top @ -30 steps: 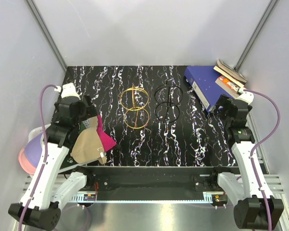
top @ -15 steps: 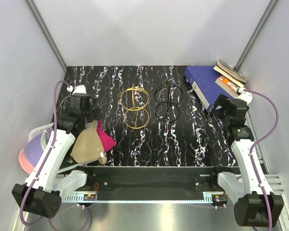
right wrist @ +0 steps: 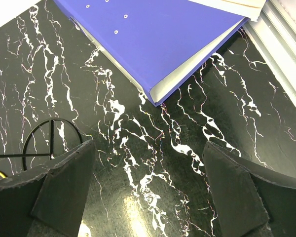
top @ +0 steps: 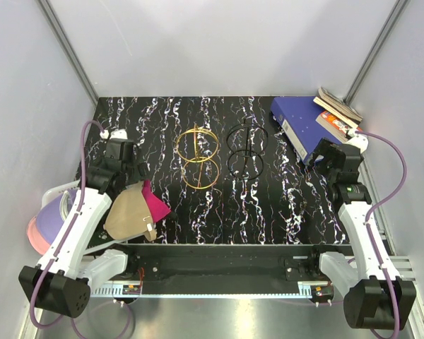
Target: Stack the hats
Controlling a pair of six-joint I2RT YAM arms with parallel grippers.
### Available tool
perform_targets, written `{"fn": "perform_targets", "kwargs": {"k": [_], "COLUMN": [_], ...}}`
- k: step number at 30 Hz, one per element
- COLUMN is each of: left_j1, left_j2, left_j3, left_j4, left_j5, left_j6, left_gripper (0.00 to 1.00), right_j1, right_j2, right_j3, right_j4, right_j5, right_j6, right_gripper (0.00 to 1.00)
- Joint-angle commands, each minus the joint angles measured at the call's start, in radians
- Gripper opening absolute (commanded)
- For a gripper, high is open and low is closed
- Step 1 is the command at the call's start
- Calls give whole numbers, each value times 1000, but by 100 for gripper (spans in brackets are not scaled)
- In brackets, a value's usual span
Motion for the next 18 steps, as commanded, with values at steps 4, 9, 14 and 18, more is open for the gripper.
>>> {"fn": "perform_targets", "kwargs": {"k": [4, 9, 14, 18], "left_j1": [-2, -2, -2, -2], "left_j2": [8, 2, 0, -24], "left_j3": [-27, -60, -71, -51], "left_j4": [6, 6, 14, 6], "left_j5": [-4, -10, 6, -25], "left_j6": [-18, -22, -22, -16], "left_gripper": [75, 72, 39, 21], "right_j1": [2, 2, 2, 2], "right_j2": [8, 6, 5, 5], "right_j3": [46, 48, 48, 49], "right_j4": [31, 28, 24, 21], "right_j5": [-29, -32, -36, -41], "right_j6": [7, 9, 7, 13], "right_gripper": [96, 96, 96, 96]}}
